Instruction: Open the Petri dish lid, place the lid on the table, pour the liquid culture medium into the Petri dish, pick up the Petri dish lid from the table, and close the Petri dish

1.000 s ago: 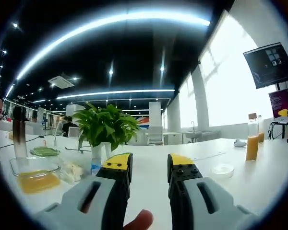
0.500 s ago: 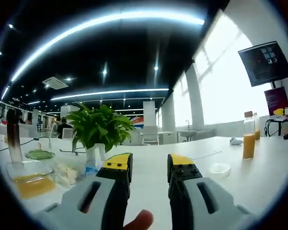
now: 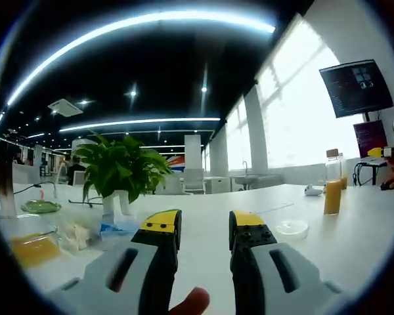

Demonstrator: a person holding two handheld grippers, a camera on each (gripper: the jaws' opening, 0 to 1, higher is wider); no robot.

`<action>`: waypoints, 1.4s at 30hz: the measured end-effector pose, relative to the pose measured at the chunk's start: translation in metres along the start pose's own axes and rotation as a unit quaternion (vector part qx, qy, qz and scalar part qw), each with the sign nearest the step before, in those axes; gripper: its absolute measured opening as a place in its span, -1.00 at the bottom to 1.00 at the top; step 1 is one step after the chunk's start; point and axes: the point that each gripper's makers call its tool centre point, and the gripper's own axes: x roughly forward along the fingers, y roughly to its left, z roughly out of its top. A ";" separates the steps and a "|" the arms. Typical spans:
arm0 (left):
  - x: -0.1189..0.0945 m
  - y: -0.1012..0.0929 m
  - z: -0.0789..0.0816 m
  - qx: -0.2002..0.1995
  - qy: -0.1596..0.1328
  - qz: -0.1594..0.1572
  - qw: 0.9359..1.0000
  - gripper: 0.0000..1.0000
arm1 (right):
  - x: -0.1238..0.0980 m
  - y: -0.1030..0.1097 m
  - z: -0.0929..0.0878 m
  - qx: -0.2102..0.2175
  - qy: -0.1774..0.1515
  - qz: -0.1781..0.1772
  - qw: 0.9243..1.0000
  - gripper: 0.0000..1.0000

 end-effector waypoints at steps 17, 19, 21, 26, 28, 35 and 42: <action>0.032 -0.036 -0.005 -0.014 0.018 -0.121 0.992 -0.49 | 0.036 0.053 0.013 0.033 -0.002 0.103 0.994 -0.31; 0.035 -0.041 -0.006 -0.021 0.021 -0.137 0.990 -0.48 | 0.040 0.060 0.010 0.024 0.005 0.112 0.993 -0.31; 0.039 -0.047 -0.009 -0.021 0.026 -0.149 0.988 -0.48 | 0.043 0.068 0.009 0.025 0.009 0.126 0.992 -0.31; 0.049 -0.063 -0.012 -0.027 0.032 -0.185 0.982 -0.45 | 0.052 0.086 0.005 0.013 0.016 0.152 0.988 -0.28; 0.056 -0.063 -0.012 -0.040 0.034 -0.180 0.982 -0.44 | 0.056 0.093 0.002 0.010 0.020 0.163 0.986 -0.28; 0.069 -0.084 -0.016 -0.038 0.039 -0.210 0.976 -0.44 | 0.069 0.108 -0.011 0.025 0.037 0.196 0.980 -0.24; 0.078 -0.107 -0.027 -0.015 0.057 -0.245 0.968 -0.43 | 0.080 0.125 -0.022 0.007 0.050 0.221 0.974 -0.23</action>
